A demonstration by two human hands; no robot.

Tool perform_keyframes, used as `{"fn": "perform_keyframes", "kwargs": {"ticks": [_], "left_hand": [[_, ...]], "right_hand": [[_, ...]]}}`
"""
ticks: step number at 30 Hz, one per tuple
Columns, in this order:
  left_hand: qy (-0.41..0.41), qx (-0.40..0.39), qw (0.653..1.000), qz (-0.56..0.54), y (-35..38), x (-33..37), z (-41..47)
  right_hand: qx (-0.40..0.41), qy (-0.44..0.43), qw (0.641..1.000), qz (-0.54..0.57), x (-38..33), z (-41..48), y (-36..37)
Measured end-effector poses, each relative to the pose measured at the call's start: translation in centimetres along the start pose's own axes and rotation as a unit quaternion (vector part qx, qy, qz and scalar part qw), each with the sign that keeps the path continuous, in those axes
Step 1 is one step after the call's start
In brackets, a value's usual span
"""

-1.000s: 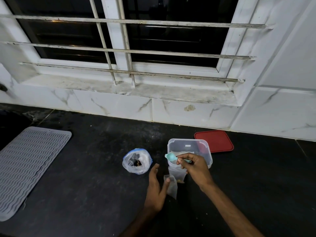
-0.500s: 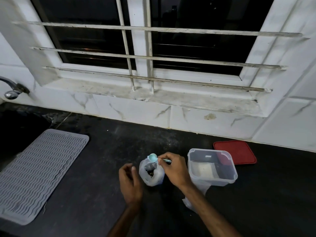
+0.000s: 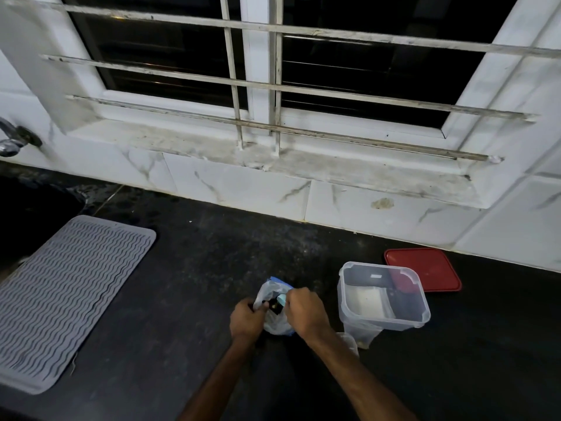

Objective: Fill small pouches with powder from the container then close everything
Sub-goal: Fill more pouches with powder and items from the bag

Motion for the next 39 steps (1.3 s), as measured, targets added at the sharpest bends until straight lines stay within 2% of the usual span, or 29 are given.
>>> {"fn": "perform_keyframes", "kwargs": {"ticks": [3,6,9,16,25,31,36,39], "left_hand": [[0.051,-0.006,0.998,-0.023,-0.2,0.6,-0.6],[0.085,-0.047,0.995,-0.035,-0.2,0.9,-0.9],[0.080,-0.077,0.992,-0.056,-0.3,1.1,-0.7],[0.080,-0.085,0.990,-0.081,0.5,2.5,-1.2],[0.037,-0.062,0.991,-0.111,0.4,2.6,-1.2],[-0.013,-0.115,0.979,-0.170,0.8,3.3,-1.4],[-0.025,-0.243,0.943,-0.225,0.9,2.2,-1.3],[-0.012,-0.209,0.956,-0.205,0.9,2.1,-0.7]], "right_hand": [[-0.004,0.016,1.000,0.023,0.6,-0.1,1.1],[0.001,0.034,0.996,0.082,1.3,-0.1,1.7],[-0.020,0.056,0.988,0.144,2.0,-0.1,1.4],[-0.059,0.069,0.962,0.256,2.7,0.0,2.5],[-0.074,0.080,0.946,0.305,3.2,-0.4,2.5],[-0.090,0.099,0.939,0.317,3.1,0.3,3.2],[-0.089,0.101,0.939,0.318,2.9,0.2,3.2],[-0.090,0.101,0.936,0.326,2.9,0.0,3.0]]}}
Point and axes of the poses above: each hand's wrist, its own z-axis towards the middle knuckle, its own y-axis out of the palm, x = y × z, the point moved 3 cm from there along z, towards the middle knuckle, and after that the axes turned 11 degrees about -x, right-handed, at the moved point
